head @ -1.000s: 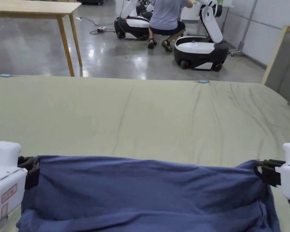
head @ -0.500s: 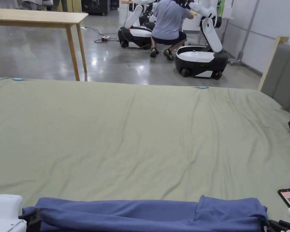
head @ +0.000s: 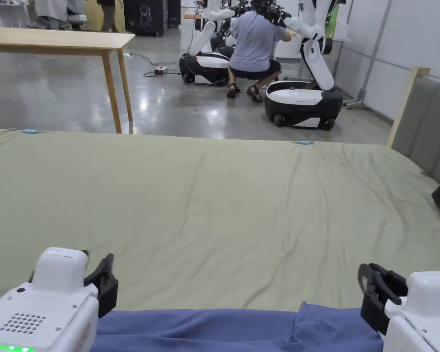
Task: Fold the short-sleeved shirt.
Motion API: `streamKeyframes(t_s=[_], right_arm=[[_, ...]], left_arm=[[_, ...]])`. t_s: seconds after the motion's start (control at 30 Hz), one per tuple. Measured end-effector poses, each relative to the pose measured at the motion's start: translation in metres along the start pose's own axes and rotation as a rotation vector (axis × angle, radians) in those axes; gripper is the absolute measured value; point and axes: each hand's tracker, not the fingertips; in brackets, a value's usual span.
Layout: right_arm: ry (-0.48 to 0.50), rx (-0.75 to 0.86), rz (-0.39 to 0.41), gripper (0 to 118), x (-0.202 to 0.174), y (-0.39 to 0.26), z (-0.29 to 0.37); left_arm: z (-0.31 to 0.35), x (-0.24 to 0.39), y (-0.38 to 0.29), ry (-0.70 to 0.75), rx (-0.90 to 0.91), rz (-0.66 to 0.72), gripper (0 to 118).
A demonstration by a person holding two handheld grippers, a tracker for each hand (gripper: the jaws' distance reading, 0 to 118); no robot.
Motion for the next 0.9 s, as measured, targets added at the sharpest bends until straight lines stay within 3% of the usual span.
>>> streamKeyframes(t_s=[0.1, 0.2, 0.37, 0.4, 0.43, 0.47, 0.53, 0.67, 0.83, 0.9], right_arm=[[0.093, -0.01, -0.045, 6, 0.0, 0.001, 0.001], [0.056, 0.012, 0.018, 6, -0.004, 0.003, 0.006], [0.079, -0.008, 0.0, 6, -0.004, 0.004, 0.007], [0.083, -0.025, 0.0, 6, -0.005, 0.001, 0.006], [0.087, -0.045, 0.001, 6, -0.007, -0.002, 0.004], [0.089, -0.057, 0.0, 6, -0.009, -0.005, 0.003], [0.097, -0.073, -0.014, 6, -0.013, -0.013, 0.001], [0.113, -0.11, -0.052, 6, -0.024, -0.021, -0.003], [0.133, -0.124, -0.067, 6, -0.036, -0.022, -0.002], [0.137, -0.123, -0.066, 6, -0.039, -0.02, -0.001]], left_arm=[[-0.002, -0.003, -0.011, -0.033, -0.016, 0.005, 11], [0.0, -0.02, -0.021, -0.015, -0.053, 0.018, 11], [-0.002, -0.085, -0.05, 0.015, -0.215, 0.133, 15], [-0.001, -0.103, -0.058, -0.002, -0.246, 0.217, 48], [-0.001, -0.121, -0.066, -0.02, -0.266, 0.304, 92], [0.001, -0.129, -0.072, -0.047, -0.305, 0.363, 118], [0.007, -0.149, -0.089, -0.064, -0.317, 0.515, 117], [-0.007, -0.176, -0.118, -0.338, -0.376, 0.844, 117], [-0.059, -0.172, -0.197, -0.709, -0.539, 1.471, 116], [-0.065, -0.162, -0.182, -0.766, -0.344, 1.428, 116]])
